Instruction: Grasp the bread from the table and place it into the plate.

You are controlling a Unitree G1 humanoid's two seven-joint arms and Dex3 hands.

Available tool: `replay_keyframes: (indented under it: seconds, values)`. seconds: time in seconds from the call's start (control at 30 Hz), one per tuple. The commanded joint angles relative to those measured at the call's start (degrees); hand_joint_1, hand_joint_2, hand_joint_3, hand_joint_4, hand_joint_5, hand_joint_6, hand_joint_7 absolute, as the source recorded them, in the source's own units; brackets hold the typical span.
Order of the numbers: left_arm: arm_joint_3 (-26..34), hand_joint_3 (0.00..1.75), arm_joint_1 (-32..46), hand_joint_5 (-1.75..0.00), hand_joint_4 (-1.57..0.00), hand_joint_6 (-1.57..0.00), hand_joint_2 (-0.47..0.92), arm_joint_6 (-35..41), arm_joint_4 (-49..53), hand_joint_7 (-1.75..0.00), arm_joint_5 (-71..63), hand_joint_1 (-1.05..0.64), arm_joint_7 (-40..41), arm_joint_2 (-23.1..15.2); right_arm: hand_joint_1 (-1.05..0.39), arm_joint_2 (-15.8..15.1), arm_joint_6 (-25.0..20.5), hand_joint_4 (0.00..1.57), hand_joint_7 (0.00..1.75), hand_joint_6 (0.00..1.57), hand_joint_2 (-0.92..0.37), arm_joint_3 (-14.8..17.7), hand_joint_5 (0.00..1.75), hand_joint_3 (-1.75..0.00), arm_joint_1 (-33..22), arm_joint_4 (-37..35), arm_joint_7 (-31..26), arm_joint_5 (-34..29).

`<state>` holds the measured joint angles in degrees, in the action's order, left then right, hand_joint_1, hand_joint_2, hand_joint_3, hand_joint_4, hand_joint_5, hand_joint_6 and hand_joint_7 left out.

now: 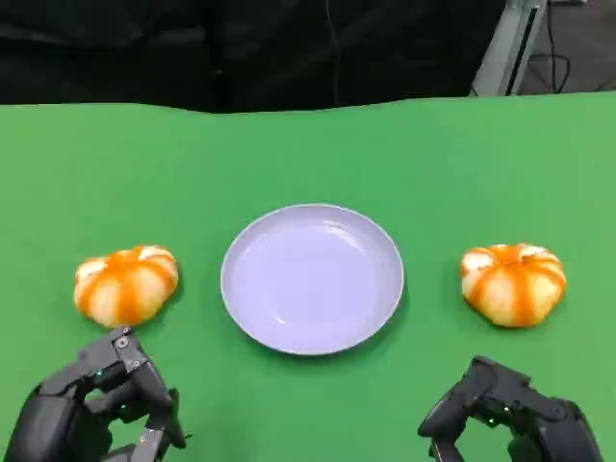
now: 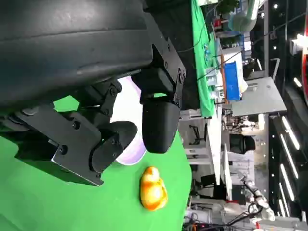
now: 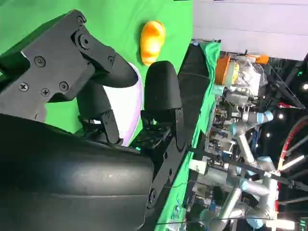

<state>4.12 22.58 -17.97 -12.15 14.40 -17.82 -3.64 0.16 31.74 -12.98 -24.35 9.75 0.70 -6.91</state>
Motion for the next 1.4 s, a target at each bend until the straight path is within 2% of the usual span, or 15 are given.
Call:
replay_keyframes:
  seconds: [0.03,0.43,0.6,0.77,0.87,0.9,0.97,1.0,1.03,1.07,1.13,1.2,1.4]
  values:
    - [0.6,1.11,-0.3,-1.75,-0.78,-0.72,0.57,-0.1,0.3,-1.61,0.5,0.01,0.2,-0.4,-0.08,-0.1,-0.1,0.67,1.37,0.74,-0.37,0.2,1.63,-1.28,-0.2,0.3,-0.1,0.5]
    - [0.7,1.11,-0.4,-1.74,-0.78,-0.72,0.58,0.4,0.1,-1.59,0.8,0.03,0.3,-0.5,-0.08,-0.1,0.7,0.68,1.36,0.75,-0.37,0.3,1.62,-1.27,0.0,-0.2,-0.4,-0.1]
    - [0.9,1.08,-0.9,-1.7,-0.72,-0.69,0.63,1.2,0.4,-1.5,4.0,0.06,-1.4,-0.9,-0.08,-0.2,0.5,0.68,1.35,0.75,-0.37,0.3,1.62,-1.26,-0.2,0.1,-0.2,0.2]
    - [1.3,0.86,-1.7,-1.47,-0.61,-0.68,0.68,3.9,-0.8,-1.14,3.9,-0.01,-1.1,-2.2,-0.09,-0.1,-0.1,0.68,1.35,0.75,-0.37,0.2,1.62,-1.26,-0.4,0.6,-0.3,0.0]
    - [1.3,0.8,-1.7,-1.45,-0.59,-0.68,0.7,4.3,-1.0,-1.09,3.7,-0.03,-1.1,-2.4,-0.09,-0.1,-0.2,0.67,1.35,0.75,-0.37,0.1,1.62,-1.27,-0.4,0.7,-0.2,0.1]
    - [1.6,0.79,-2.6,-1.45,-0.59,-0.68,0.7,4.9,-1.7,-1.09,-0.1,-0.03,0.1,-4.0,-0.09,0.0,-0.1,0.67,1.35,0.75,-0.37,0.1,1.62,-1.27,-0.4,0.6,-0.3,0.1]
    - [2.0,0.37,-3.6,-1.2,-0.5,-0.59,0.82,5.9,-2.6,-0.79,-5.0,-0.27,1.6,-5.8,-0.08,0.1,0.0,0.68,1.35,0.75,-0.37,0.0,1.62,-1.26,-0.4,0.6,-0.3,0.0]
    - [2.3,0.27,-4.3,-1.16,-0.48,-0.59,0.86,7.1,-3.4,-0.74,-8.9,-0.3,2.7,-7.4,-0.08,0.1,0.0,0.68,1.35,0.75,-0.37,0.0,1.62,-1.26,-0.4,0.5,-0.4,-0.1]
    - [2.4,0.21,-4.6,-0.99,-0.47,-0.57,0.89,7.9,-4.0,-0.57,-11.2,-0.35,3.3,-8.3,-0.09,0.1,0.0,0.67,1.35,0.75,-0.37,0.0,1.62,-1.26,-0.5,0.5,-0.4,-0.1]
    - [2.4,0.18,-4.8,-0.85,-0.48,-0.57,0.91,8.5,-4.4,-0.43,-12.9,-0.39,3.8,-8.9,-0.1,0.1,0.0,0.67,1.35,0.75,-0.37,0.0,1.62,-1.26,-0.5,0.6,-0.4,-0.1]
    - [2.4,0.16,-5.7,-0.78,-0.48,-0.58,0.92,8.9,-4.4,-0.35,-16.5,-0.41,4.1,-10.8,-0.11,0.2,-0.2,0.67,1.35,0.75,-0.38,-0.2,1.62,-1.25,-0.6,0.7,-0.4,-0.2]
    - [2.3,0.13,-7.6,-0.6,-0.38,-0.48,0.92,8.8,-3.6,-0.18,-21.5,-0.42,4.1,-13.7,-0.11,0.4,-0.6,0.67,1.36,0.75,-0.38,-0.4,1.62,-1.25,-0.7,0.9,-0.3,-0.1]
    - [0.7,0.07,-12.2,-0.44,-0.26,-0.39,0.92,11.3,-2.0,-0.05,-33.0,-0.46,5.7,-18.1,-0.1,0.3,-0.4,0.68,1.36,0.74,-0.37,-0.3,1.62,-1.26,-0.4,0.8,-0.5,-0.3]
